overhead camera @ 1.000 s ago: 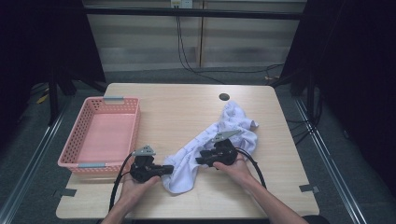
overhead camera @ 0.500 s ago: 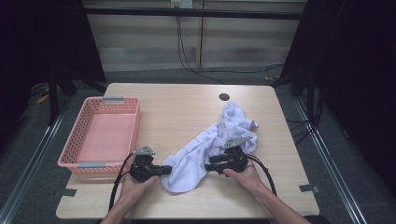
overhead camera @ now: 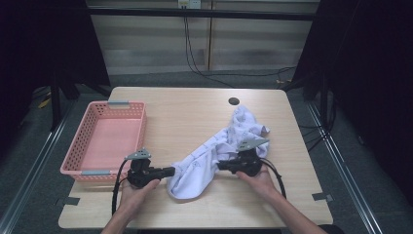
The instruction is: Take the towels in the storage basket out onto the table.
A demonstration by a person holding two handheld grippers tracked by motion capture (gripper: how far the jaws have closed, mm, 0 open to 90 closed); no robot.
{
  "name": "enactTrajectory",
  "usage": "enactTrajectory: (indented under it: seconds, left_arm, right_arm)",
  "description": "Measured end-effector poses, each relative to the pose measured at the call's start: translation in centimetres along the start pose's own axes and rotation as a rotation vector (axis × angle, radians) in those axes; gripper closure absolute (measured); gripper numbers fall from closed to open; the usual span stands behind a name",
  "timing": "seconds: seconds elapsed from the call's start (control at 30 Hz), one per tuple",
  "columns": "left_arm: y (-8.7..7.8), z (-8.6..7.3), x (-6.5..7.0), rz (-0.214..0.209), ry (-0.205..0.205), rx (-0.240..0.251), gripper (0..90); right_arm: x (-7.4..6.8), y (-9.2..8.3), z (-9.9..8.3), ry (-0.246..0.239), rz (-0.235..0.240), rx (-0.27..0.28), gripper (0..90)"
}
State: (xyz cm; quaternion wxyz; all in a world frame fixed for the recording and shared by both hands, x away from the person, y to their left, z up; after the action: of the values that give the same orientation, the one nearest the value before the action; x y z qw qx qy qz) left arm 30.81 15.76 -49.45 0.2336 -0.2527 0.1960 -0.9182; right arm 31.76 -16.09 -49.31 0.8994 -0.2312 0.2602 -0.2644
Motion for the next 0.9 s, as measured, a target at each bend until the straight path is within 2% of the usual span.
enactTrajectory:
  seconds: [0.07,0.1,0.13,0.23,0.3,0.43,0.53,0.6,0.7,0.77,0.8,0.9]
  left_arm:
    - [-0.5,0.4,0.1,0.001,-0.030,0.029,88.9]
    - [-0.6,0.7,0.6,0.020,-0.027,0.030,88.9]
    - [-0.7,1.2,1.4,0.013,-0.029,0.045,88.9]
    - [-0.8,2.3,3.6,-0.021,0.023,0.079,88.9]
    - [-1.0,2.8,4.3,-0.036,0.036,0.105,88.8]
    - [-2.2,4.4,4.7,-0.040,0.042,0.189,88.9]
    - [-3.1,6.0,4.7,-0.032,0.053,0.235,88.9]
    - [-3.6,7.3,4.8,-0.021,0.057,0.258,89.0]
    - [-4.4,9.7,5.2,-0.013,0.086,0.301,89.1]
    - [-4.9,11.6,5.3,0.008,0.104,0.317,89.1]
    - [-5.2,12.7,5.4,0.010,0.100,0.333,89.1]
    - [-6.7,15.7,5.7,0.035,0.127,0.387,89.1]
  right_arm:
    - [0.5,-2.2,0.8,0.008,-0.015,0.051,88.0]
    - [0.8,-3.3,1.2,0.010,-0.030,0.071,88.1]
    - [1.1,-4.3,1.5,0.013,-0.039,0.095,88.1]
    - [1.6,-7.3,2.2,0.023,-0.067,0.150,88.1]
    - [1.8,-9.1,2.5,0.024,-0.080,0.189,88.1]
    - [2.1,-12.7,3.3,0.022,-0.115,0.251,88.1]
    - [2.0,-14.4,4.2,0.014,-0.126,0.284,88.1]
    - [1.8,-15.2,5.1,-0.003,-0.136,0.295,88.2]
    - [1.5,-16.4,6.8,-0.020,-0.150,0.316,88.1]
    - [1.2,-17.3,8.3,-0.029,-0.157,0.344,88.1]
    - [1.2,-17.8,9.1,-0.036,-0.161,0.356,88.2]
    - [1.1,-19.8,11.7,-0.048,-0.179,0.412,88.2]
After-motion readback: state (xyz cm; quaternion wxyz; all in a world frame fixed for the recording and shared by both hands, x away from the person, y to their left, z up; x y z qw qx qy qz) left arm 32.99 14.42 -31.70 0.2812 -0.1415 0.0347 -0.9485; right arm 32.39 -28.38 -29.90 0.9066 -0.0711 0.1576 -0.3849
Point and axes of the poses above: each handheld gripper's, and its own axes: y roughly forward along the jaws, z roughly out of its top, x roughly to its right, the point moved 3 cm from there along y, roughly forward along the jaws, and after that the axes turned 5 degrees about y, right-handed, at the moved point
